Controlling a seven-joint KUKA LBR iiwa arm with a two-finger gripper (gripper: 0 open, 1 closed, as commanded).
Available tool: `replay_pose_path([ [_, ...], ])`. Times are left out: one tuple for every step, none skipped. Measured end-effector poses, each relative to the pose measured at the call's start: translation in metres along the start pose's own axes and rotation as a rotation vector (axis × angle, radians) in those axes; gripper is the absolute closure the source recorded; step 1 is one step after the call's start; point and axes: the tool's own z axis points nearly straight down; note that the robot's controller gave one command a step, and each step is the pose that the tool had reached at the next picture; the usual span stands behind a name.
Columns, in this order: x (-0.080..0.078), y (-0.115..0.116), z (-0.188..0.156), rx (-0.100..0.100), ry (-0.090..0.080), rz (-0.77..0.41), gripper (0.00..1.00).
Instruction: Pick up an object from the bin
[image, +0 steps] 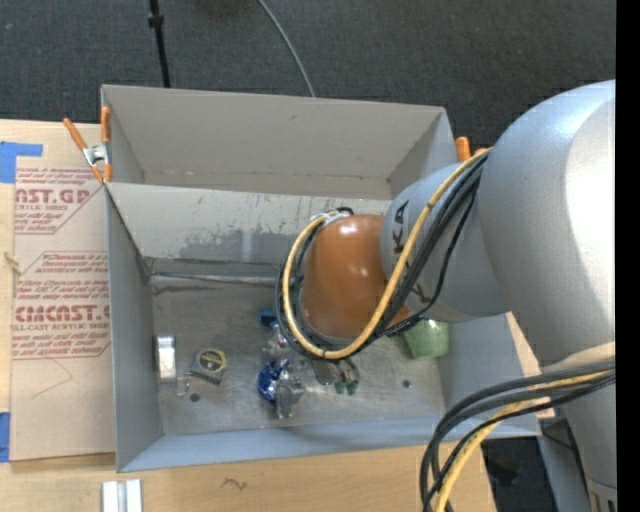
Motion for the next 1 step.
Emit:
replay_pose_path([
  [-0.0011,-0.0224,-0.1755,0.001,-0.003,-0.471,1.00],
])
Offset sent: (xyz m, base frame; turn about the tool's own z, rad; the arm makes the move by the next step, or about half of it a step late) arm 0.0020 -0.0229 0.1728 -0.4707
